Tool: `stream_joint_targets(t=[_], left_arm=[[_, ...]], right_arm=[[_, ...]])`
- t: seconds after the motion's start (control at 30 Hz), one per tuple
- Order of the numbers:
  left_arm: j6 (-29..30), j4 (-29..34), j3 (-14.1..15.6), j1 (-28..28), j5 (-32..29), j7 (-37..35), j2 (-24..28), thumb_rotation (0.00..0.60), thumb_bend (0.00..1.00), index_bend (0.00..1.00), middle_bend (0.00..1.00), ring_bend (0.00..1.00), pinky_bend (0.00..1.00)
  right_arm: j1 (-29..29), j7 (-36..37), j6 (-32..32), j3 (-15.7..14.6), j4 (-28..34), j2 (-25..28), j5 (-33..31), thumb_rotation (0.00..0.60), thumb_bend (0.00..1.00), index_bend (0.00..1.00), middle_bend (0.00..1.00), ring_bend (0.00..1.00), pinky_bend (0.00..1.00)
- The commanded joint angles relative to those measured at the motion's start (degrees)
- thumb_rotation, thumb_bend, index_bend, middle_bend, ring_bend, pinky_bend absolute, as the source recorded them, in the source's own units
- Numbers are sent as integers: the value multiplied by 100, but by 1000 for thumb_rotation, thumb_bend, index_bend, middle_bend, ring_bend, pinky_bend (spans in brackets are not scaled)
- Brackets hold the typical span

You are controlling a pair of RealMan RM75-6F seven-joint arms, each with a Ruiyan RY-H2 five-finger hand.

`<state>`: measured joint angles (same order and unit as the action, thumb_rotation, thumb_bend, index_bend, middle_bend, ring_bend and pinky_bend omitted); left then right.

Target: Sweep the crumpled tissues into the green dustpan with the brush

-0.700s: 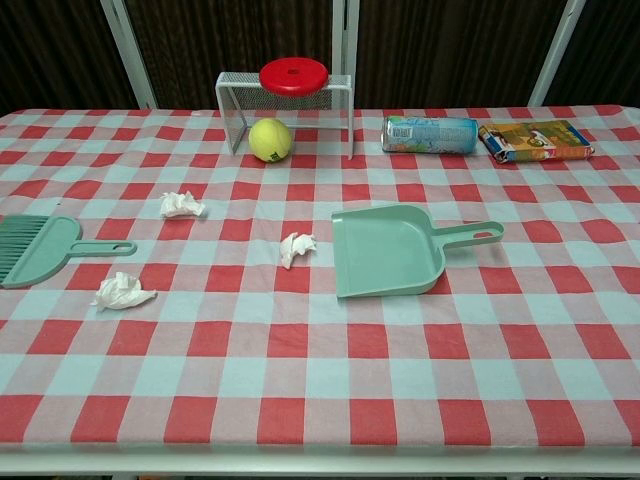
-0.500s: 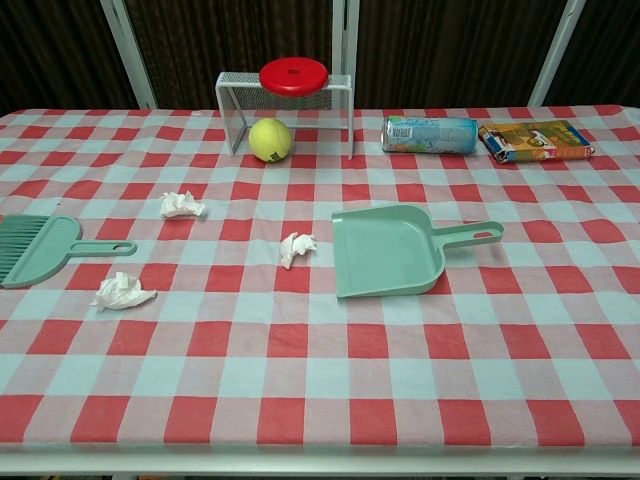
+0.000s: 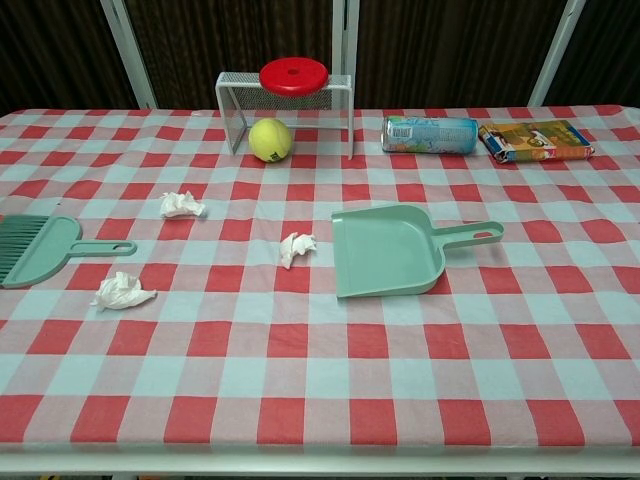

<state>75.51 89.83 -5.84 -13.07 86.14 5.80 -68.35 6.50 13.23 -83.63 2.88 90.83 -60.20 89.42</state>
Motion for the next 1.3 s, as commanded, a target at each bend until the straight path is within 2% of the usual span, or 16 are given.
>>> stream_joint_targets(t=[0.03, 0.1, 0.13, 0.2, 0.27, 0.33, 0.43, 0.6, 0.8, 1.0, 1.3], left_arm=[[-606, 4, -292, -553, -241, 361, -204, 600, 95, 327, 257, 256, 317], [-867, -29, -380, -783, -390, 622, -343, 600, 111, 358, 289, 317, 487], [-1024, -73, -432, -926, -499, 792, -454, 600, 128, 380, 319, 369, 613], [-1309, -168, -496, -1154, -751, 1123, -660, 600, 152, 413, 378, 459, 776], [-1560, -244, -532, -1323, -1030, 1388, -828, 600, 161, 432, 429, 534, 860], [-1823, -319, -528, -1491, -1365, 1751, -990, 600, 165, 434, 444, 576, 894], [-2047, -447, -491, -1669, -1835, 2249, -1242, 600, 177, 434, 445, 606, 909], [-2082, -737, -357, -1883, -2504, 3155, -1723, 600, 193, 434, 445, 623, 923], [-2112, -831, -185, -2142, -3248, 4139, -2039, 600, 219, 432, 439, 622, 923], [-2111, -1005, -135, -2350, -3914, 4563, -2292, 600, 227, 431, 437, 622, 923], [-2028, -981, -81, -2527, -4181, 4546, -2322, 600, 236, 430, 437, 622, 923]], right_arm=[[6, -40, -36, 27, 61, 76, 10, 600, 167, 59, 193, 0, 0], [0, -53, -57, 31, 90, 115, 16, 600, 167, 59, 193, 0, 0], [-3, -46, -64, 27, 111, 138, 28, 600, 167, 59, 193, 0, 0], [-4, 3, -64, 14, 143, 176, 48, 600, 167, 59, 192, 0, 0], [-10, 31, -64, 5, 156, 205, 53, 600, 167, 59, 192, 0, 0], [-19, 11, -67, 3, 161, 222, 39, 600, 167, 59, 192, 0, 0], [-21, -5, -54, 4, 174, 230, 11, 600, 167, 59, 192, 0, 0], [5, -21, 8, -4, 163, 202, -1, 600, 167, 59, 192, 0, 0], [24, -13, 38, -13, 134, 169, 6, 600, 167, 59, 189, 0, 0], [5, 26, 30, -16, 100, 168, -26, 600, 167, 59, 189, 0, 0], [10, 10, 54, -21, 94, 156, -42, 600, 167, 59, 189, 0, 0]])
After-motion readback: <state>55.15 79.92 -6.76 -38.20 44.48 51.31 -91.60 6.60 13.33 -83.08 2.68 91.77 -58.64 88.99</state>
